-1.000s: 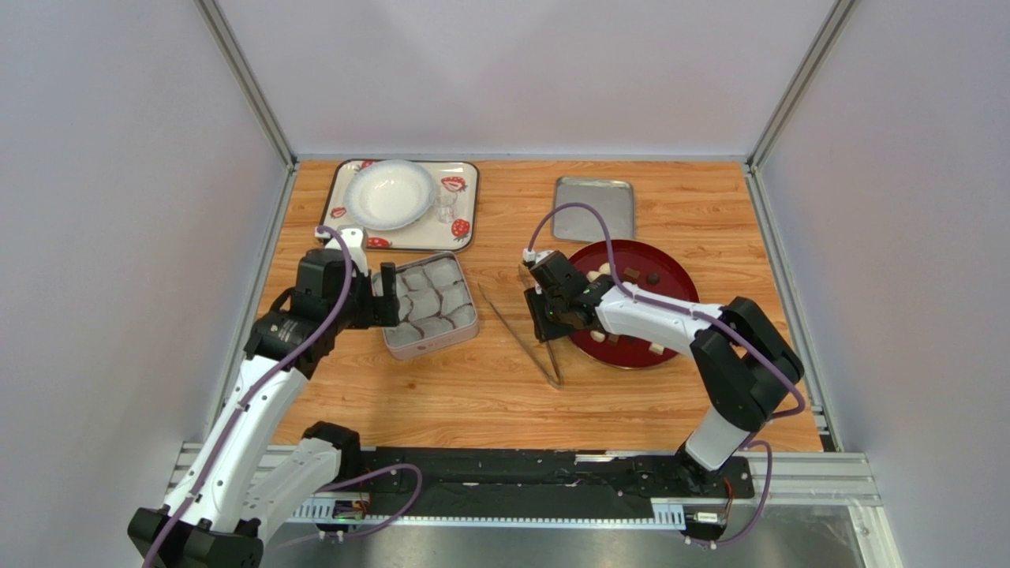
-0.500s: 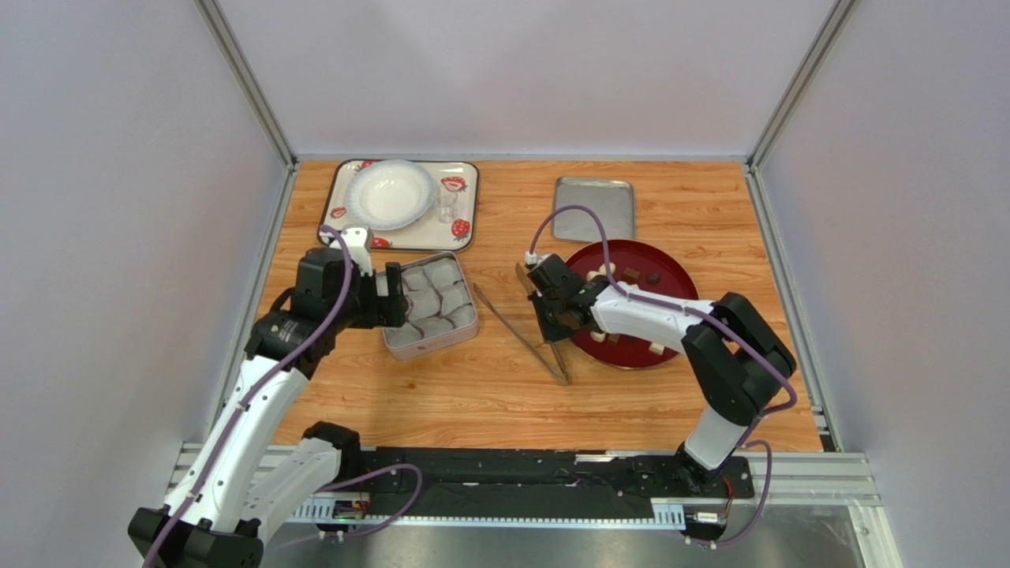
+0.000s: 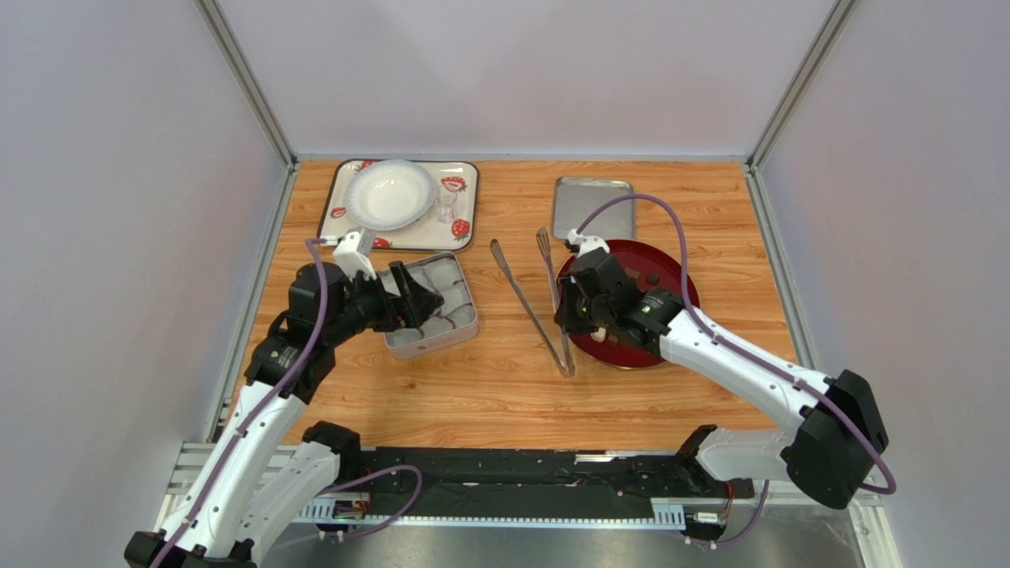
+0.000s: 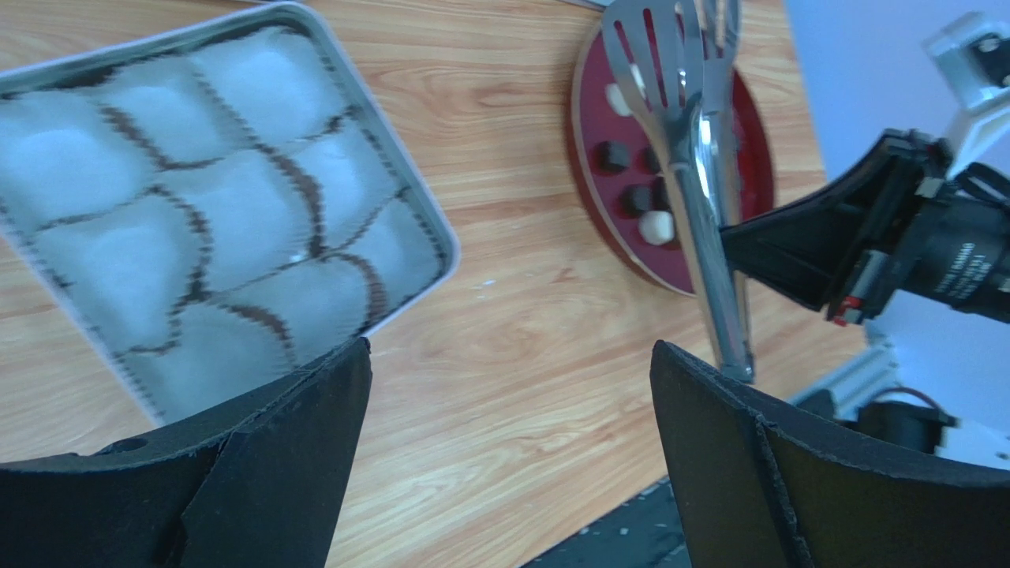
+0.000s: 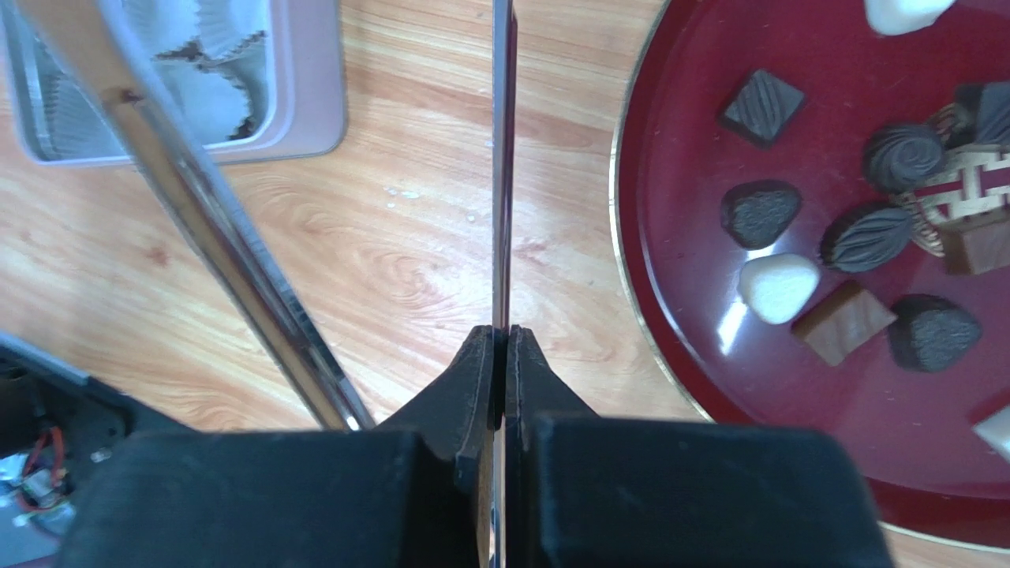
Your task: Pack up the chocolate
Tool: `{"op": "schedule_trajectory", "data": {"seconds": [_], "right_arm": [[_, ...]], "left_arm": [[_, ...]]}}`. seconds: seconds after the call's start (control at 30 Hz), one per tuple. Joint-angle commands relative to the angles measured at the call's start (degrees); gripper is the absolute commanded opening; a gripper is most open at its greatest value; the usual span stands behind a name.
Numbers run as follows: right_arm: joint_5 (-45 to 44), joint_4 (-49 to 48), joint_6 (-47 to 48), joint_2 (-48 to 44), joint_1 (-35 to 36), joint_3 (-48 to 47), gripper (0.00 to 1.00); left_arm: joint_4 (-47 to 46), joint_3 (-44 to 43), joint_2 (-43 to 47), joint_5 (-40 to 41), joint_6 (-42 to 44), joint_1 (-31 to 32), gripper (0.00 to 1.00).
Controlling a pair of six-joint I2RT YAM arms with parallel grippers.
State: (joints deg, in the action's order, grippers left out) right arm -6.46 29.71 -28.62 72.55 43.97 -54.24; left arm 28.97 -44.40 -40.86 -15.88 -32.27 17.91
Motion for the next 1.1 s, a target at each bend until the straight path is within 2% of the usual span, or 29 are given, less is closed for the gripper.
{"op": "schedule_trajectory", "data": {"seconds": [0.0, 0.17, 0.43, 0.77, 1.07], "right_arm": [[1.1, -2.2, -4.6, -5.0, 1.6, 2.9, 0.00], [0.4, -3.3, -5.9, -8.7, 3.1, 5.3, 0.00], [0.3, -5.7, -8.9, -12.8, 5.2, 9.3, 0.00], [-1.9, -6.2, -11.0, -17.6, 5.4, 12.1, 0.00], [-1.0, -8.4, -11.6, -16.9, 5.4, 12.6, 0.00]], "left_arm": [[-14.6, 2.6, -1.1, -3.2, -9.6, 4.4, 0.95], [-19.4, 0.8, -6.2, 2.8, -10.7, 13.1, 0.95], [-25.1, -3.3, -17.5, 9.7, -13.4, 21.4, 0.91], [-28.6, -5.1, -26.6, 13.0, -17.2, 26.7, 0.86], [-34.6, -3.7, -29.1, 11.5, -20.2, 29.1, 0.73]]}}
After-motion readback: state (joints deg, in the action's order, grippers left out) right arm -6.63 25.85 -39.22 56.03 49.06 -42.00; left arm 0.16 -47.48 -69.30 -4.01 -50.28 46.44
